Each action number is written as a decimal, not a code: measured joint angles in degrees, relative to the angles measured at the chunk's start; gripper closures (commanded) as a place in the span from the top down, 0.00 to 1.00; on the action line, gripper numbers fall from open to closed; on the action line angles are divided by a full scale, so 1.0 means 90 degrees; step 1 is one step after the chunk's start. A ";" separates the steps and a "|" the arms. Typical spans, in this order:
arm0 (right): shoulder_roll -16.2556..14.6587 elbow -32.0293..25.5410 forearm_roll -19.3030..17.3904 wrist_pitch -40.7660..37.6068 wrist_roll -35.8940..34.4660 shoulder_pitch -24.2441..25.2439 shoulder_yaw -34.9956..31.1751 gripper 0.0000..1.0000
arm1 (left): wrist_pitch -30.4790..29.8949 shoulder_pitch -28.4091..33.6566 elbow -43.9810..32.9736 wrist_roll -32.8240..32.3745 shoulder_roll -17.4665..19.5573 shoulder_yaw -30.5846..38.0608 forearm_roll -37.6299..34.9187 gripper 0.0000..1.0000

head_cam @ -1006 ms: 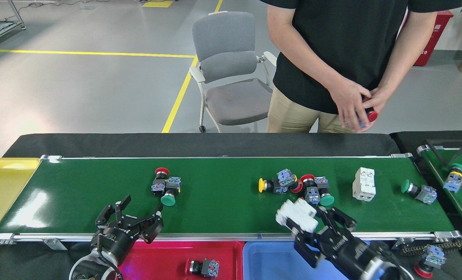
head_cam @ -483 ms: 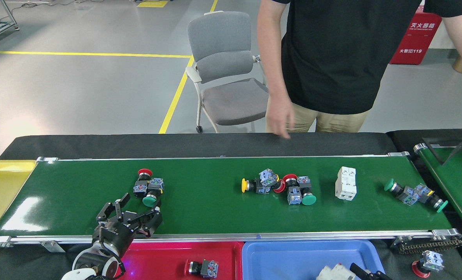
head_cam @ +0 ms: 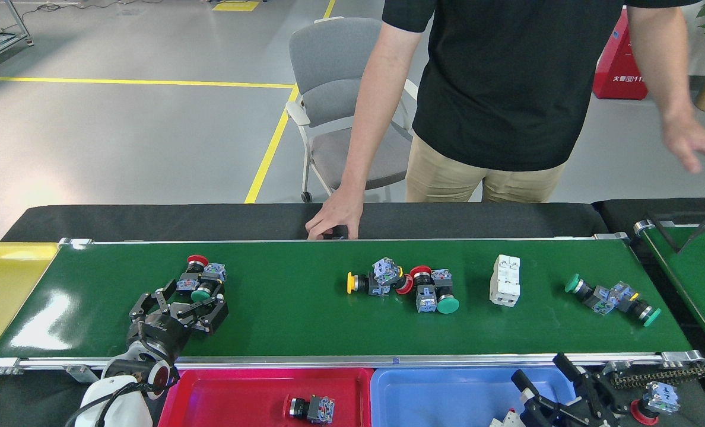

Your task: Pick switch part from conveyor to tray

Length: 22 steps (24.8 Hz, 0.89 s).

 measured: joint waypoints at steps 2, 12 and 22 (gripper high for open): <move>0.0092 0.0001 0.0565 0.0822 -0.0039 -0.0206 0.0171 0.97 | 0.0081 -0.0066 0.0089 0.0018 -0.0003 -0.0009 0.0016 0.36; 0.0153 0.0022 0.1500 0.3631 -0.1758 0.0600 0.2214 0.98 | 0.0144 -0.0122 0.0176 0.0061 -0.0009 -0.0018 0.0175 0.29; 0.0157 0.1347 0.1659 0.4570 -0.1642 -0.0999 0.3306 0.98 | -0.2701 0.2622 -0.3152 0.0033 0.0155 0.0032 0.0426 0.52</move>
